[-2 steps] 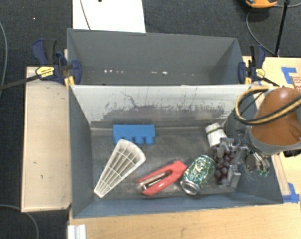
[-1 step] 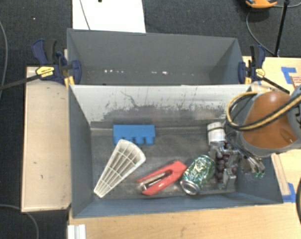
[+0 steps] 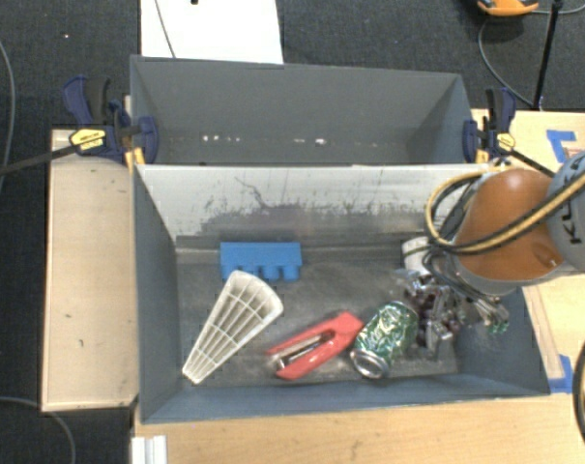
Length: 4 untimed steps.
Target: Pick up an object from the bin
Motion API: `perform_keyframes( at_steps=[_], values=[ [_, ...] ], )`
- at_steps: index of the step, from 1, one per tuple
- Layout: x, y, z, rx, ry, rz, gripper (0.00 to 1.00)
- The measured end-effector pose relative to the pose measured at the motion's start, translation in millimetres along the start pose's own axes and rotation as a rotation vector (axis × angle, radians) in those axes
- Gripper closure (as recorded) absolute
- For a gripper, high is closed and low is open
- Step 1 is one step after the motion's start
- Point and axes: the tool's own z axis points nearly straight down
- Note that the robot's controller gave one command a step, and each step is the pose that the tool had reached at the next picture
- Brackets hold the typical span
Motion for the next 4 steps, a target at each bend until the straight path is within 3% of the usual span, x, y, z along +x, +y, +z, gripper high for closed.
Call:
perform_keyframes(
  at_steps=[1, 2, 3, 4],
  values=[
    [-36.9, 70, 0, -0.002, 0.003, 0.214, 1.0],
    [-36.9, 70, 0, -0.001, 0.003, 0.213, 1.0],
    [-28.6, 58, -122, -0.001, 0.001, 0.204, 1.0],
    [-28.6, 58, -122, -0.001, 0.001, 0.203, 1.0]
  ],
)
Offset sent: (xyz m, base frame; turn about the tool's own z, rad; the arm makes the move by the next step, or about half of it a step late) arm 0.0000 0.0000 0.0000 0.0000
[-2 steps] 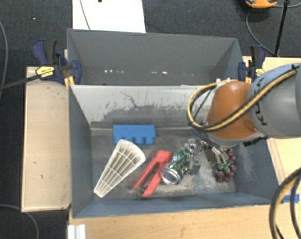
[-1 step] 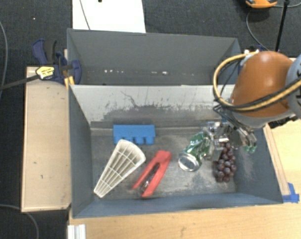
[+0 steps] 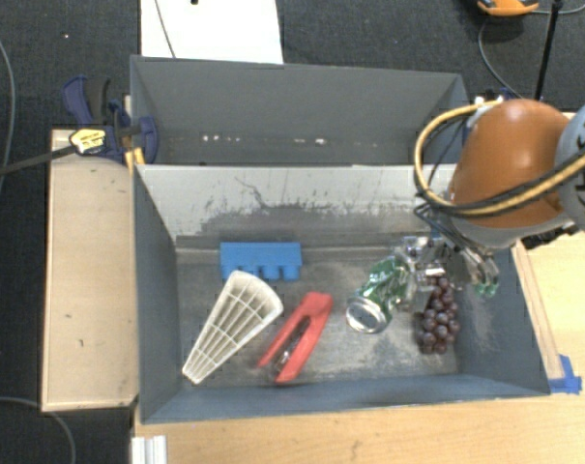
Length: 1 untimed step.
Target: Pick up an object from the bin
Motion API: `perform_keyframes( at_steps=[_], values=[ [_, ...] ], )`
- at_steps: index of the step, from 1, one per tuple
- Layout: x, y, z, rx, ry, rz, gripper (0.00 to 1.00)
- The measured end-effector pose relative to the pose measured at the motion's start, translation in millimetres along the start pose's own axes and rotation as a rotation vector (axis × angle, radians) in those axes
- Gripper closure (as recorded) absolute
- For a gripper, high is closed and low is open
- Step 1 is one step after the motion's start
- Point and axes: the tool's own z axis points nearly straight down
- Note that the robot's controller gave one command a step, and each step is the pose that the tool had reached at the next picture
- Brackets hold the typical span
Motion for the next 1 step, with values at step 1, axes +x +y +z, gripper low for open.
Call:
perform_keyframes(
  at_steps=[1],
  values=[
    [3.1, 0.1, -39.8, -0.001, 0.006, 0.01, 1.0]
  ],
)
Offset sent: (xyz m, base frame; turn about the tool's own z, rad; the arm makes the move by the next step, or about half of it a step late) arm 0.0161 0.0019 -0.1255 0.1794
